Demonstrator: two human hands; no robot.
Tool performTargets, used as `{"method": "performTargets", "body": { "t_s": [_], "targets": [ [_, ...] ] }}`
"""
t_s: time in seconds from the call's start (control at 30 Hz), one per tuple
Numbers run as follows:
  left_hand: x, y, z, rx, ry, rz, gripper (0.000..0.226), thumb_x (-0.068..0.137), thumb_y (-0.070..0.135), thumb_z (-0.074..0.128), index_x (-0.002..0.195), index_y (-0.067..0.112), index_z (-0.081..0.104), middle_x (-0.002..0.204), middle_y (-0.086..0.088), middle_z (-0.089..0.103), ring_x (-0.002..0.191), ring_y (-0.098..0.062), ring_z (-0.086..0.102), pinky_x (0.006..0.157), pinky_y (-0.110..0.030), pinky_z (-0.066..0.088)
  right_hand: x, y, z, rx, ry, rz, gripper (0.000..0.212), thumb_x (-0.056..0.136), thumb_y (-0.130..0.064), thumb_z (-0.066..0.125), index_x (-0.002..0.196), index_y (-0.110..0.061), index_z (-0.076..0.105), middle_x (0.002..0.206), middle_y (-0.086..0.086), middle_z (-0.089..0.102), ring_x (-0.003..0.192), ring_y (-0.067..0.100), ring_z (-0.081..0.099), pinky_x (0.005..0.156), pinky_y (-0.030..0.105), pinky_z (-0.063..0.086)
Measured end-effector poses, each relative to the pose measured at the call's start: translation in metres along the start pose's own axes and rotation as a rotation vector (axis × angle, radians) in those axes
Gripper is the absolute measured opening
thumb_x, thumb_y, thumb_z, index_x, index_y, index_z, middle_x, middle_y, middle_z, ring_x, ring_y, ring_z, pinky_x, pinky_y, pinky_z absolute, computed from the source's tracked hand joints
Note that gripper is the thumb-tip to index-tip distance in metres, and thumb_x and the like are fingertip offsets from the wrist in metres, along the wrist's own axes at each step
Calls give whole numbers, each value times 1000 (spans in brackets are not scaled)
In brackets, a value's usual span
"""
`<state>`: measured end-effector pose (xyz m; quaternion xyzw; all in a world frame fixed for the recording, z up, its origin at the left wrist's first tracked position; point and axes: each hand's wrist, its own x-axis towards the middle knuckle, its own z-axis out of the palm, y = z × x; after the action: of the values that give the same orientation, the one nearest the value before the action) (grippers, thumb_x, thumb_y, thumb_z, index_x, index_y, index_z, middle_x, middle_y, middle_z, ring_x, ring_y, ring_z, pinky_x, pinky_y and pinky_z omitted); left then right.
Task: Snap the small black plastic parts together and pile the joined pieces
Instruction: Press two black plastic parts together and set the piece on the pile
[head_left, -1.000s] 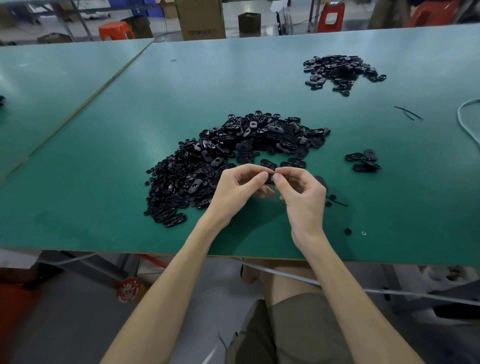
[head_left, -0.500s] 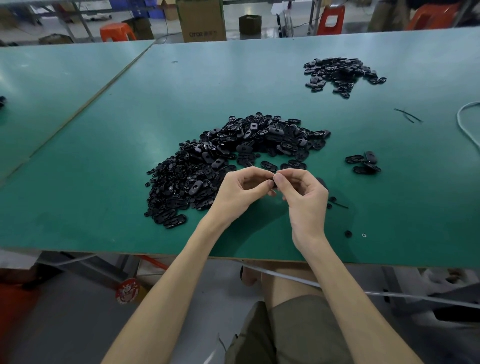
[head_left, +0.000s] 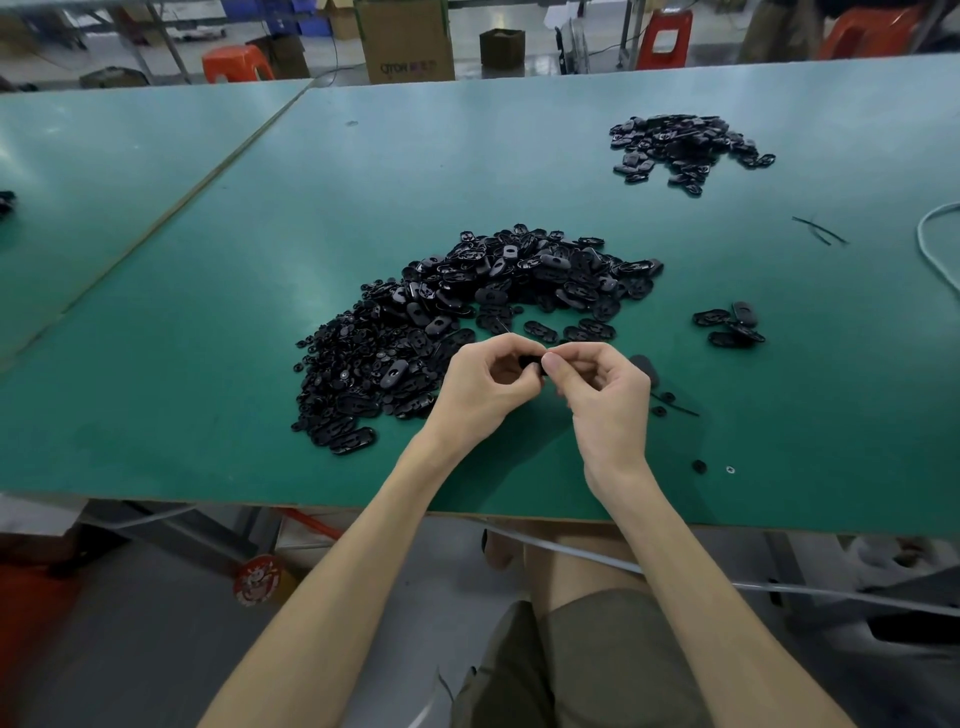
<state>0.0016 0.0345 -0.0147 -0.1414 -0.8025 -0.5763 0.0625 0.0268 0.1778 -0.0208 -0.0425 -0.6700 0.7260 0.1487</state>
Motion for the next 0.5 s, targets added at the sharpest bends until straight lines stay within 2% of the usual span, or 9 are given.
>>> {"method": "performTargets", "body": {
  "t_s": [0.5],
  "targets": [
    [0,1,3,70,15,2,16,91,3,66,98,15,76,86,0,75,80,-27,69,80,-50,57,0,-1,1,-29,4,-8,16,90,-11,80,86,-26,75,84,-8,77,79,7,69,74,22,55]
  ]
}}
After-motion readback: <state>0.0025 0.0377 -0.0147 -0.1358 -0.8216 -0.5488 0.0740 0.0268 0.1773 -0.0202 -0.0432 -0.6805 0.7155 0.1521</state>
